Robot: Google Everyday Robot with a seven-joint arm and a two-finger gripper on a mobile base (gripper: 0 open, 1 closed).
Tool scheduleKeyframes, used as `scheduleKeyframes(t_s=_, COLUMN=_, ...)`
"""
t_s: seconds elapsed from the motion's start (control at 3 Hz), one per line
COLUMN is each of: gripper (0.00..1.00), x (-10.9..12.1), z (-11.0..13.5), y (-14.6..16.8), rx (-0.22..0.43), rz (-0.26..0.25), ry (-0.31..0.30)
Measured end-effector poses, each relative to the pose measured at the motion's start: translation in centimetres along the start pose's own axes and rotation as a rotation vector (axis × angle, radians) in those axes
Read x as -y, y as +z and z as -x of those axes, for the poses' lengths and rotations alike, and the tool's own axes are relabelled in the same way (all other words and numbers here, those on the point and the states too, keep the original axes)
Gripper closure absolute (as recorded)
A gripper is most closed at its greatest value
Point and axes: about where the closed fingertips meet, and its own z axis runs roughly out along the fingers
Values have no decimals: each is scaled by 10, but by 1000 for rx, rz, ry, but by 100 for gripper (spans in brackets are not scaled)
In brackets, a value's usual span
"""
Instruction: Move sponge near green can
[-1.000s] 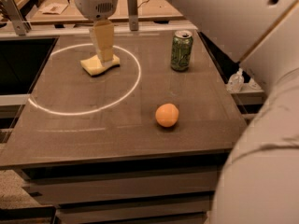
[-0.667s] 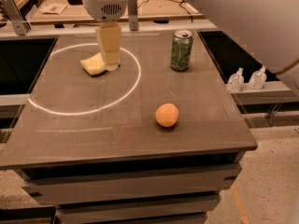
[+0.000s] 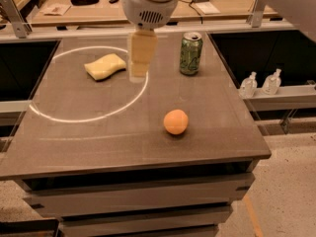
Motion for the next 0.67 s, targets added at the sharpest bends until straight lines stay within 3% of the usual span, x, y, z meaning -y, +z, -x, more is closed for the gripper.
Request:
scheduleKeyframes(t_s=0.33, gripper=0, x=-20, z=-29, y=-11, rx=62, rz=-68, ry=111)
scheduleKeyframes(t_s=0.67, gripper=0, x=-52, z=-51, y=-15, rx=123, rz=-122, ry=171)
